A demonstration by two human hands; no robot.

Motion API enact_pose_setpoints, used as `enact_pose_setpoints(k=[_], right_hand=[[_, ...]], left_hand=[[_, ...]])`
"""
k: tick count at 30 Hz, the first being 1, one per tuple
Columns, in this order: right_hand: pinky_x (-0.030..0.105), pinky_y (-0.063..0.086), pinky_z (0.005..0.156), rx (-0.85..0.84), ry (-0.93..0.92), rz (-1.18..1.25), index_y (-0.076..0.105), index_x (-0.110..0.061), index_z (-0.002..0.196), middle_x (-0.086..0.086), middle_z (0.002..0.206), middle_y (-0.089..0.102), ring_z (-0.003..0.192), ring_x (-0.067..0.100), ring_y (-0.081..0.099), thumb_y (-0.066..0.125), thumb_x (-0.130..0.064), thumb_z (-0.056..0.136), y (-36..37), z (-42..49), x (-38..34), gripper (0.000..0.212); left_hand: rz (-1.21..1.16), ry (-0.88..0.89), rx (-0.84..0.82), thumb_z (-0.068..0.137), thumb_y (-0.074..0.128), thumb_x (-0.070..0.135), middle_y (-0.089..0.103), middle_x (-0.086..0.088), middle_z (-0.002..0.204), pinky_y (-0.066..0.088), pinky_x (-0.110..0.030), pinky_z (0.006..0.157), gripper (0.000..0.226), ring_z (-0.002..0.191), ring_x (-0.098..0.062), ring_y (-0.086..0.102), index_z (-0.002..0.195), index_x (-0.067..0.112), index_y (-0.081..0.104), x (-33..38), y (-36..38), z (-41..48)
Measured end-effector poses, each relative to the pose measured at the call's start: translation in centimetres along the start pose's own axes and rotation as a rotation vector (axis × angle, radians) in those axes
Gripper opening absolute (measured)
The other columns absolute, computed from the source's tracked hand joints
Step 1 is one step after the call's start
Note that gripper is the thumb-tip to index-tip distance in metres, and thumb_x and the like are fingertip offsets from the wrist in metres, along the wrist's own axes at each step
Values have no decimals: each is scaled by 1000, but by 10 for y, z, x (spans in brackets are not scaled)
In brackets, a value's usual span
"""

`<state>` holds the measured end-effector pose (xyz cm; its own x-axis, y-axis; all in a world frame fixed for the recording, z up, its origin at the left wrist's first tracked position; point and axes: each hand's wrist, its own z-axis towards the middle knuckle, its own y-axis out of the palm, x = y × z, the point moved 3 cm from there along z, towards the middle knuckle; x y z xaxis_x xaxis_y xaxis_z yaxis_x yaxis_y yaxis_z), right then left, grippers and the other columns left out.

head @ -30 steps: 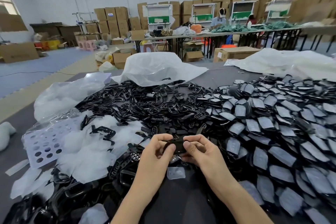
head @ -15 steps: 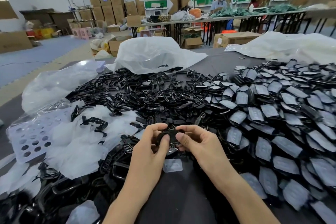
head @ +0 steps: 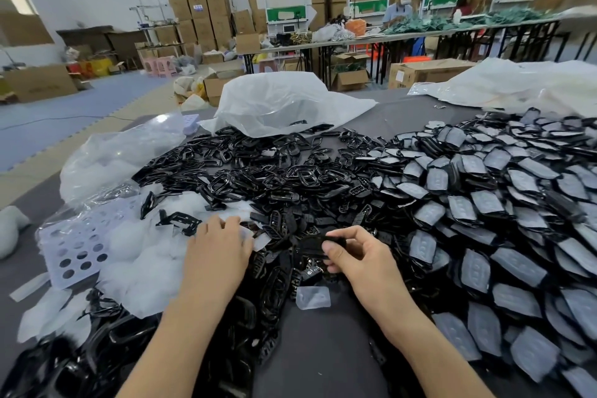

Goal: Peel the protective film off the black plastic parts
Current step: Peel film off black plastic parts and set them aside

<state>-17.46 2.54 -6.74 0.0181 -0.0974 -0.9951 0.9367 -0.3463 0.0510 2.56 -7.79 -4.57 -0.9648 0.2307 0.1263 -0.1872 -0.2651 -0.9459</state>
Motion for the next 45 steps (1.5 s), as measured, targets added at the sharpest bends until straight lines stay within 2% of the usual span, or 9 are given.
enact_pose_setpoints(k=[5,8,11,15,24,31,34,38,45], right_hand=[[16,54,68,12,22,36,73,-32,89,-1,82,75,71,10,72,73,-17,92,-1,1,0,16],[19,56,67,35,46,180,71,-16,97,3,80,74,75,14,74,70,-8,92,-1,3,-1,9],[22,59,66,56,109,365,68,-8,99,4,83,76,81,23,77,68,-4,92,-2,5,-2,8],[28,61,66,11,202,646,66,-5,100,12,93,77,84,26,77,73,-9,81,1,4,-3,21],[32,61,66,-60,237,763,68,-10,96,11,93,76,82,26,77,73,-11,76,0,3,-5,20],[28,62,64,-74,256,881,63,-4,105,16,93,75,84,23,76,70,-7,80,1,1,-8,27],[26,61,66,-43,244,876,63,-5,105,18,93,75,83,23,76,69,-7,81,-1,3,-7,25],[25,61,64,38,201,825,63,-5,102,14,88,76,79,22,76,70,-8,76,-4,7,-4,27],[23,59,67,96,169,659,65,-3,106,11,86,75,80,21,76,74,-8,77,-1,8,6,31]], left_hand=[[-33,-3,62,103,42,30,63,-5,91,46,-38,71,28,94,-29,60,91,12,60,-4,-13,6],[-502,14,200,101,50,26,68,6,81,43,-25,67,16,78,-13,62,95,23,65,5,-24,-9],[-1082,-43,67,100,53,23,73,6,79,48,-12,64,17,69,-3,65,98,33,66,31,-25,-28],[-1324,-97,-50,101,55,16,76,-2,82,53,-15,67,13,74,-11,70,102,17,68,60,-8,-49],[-1278,-5,-81,97,58,11,68,3,72,49,-12,65,19,67,-8,65,102,30,60,64,1,-58],[-1128,209,-235,89,62,41,67,7,78,52,-28,62,6,61,-15,59,92,38,57,77,8,-68],[-1071,246,-169,93,60,47,65,9,76,48,-20,59,14,62,-11,59,85,37,53,78,6,-70],[-1129,144,-21,95,62,35,63,14,83,44,-15,64,11,72,-4,56,85,37,58,73,-3,-64],[-1557,-132,-241,97,60,12,71,-4,81,54,-25,71,10,75,-13,63,100,13,69,65,1,-58]])
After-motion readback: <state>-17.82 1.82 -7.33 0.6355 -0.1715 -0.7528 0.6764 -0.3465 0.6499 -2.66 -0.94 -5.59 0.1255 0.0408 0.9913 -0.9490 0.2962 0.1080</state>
